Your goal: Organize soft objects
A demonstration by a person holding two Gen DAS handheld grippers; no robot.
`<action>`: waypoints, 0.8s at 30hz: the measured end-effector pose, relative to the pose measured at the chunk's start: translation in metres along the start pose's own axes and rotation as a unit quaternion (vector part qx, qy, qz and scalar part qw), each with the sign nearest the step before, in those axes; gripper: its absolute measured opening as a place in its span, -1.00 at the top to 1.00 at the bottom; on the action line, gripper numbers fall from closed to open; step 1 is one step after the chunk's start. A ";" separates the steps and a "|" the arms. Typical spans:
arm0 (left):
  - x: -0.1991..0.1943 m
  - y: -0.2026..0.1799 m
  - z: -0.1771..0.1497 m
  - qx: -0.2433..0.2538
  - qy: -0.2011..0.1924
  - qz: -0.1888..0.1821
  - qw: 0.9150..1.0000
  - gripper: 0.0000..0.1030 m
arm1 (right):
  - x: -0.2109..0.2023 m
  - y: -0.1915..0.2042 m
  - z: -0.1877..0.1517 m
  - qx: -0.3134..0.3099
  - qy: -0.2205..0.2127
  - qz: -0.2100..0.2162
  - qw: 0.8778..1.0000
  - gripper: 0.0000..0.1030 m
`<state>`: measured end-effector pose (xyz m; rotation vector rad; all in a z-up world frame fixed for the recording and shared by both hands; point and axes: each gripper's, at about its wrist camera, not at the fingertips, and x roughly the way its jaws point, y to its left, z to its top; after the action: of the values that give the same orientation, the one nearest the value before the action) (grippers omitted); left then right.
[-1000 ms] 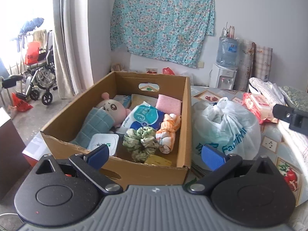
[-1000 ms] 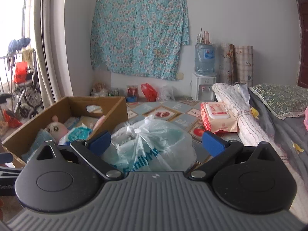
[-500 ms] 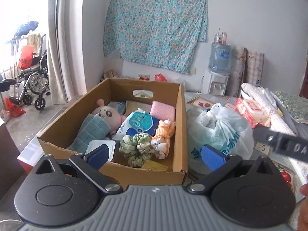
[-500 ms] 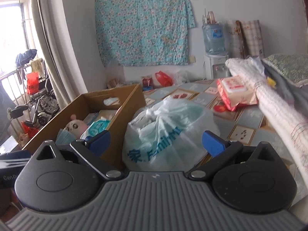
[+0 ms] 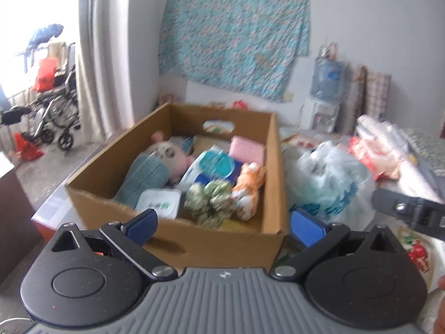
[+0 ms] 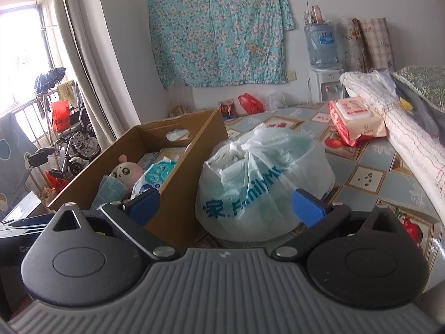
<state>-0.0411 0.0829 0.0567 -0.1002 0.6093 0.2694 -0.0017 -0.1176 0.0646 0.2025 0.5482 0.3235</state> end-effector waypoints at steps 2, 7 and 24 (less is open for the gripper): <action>0.002 0.003 -0.003 -0.001 0.013 0.014 1.000 -1.00 | 0.002 0.000 -0.002 -0.001 0.008 0.002 1.000 -0.97; 0.005 0.006 -0.012 0.000 0.035 0.029 0.999 -1.00 | 0.014 0.010 -0.009 -0.025 0.032 0.005 0.999 -0.97; 0.007 0.020 -0.015 -0.015 0.037 0.058 0.997 -1.00 | 0.040 0.037 -0.015 -0.073 0.083 0.018 0.994 -0.97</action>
<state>-0.0489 0.1012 0.0401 -0.1035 0.6869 0.3891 0.0133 -0.0679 0.0425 0.0447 0.6820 0.4161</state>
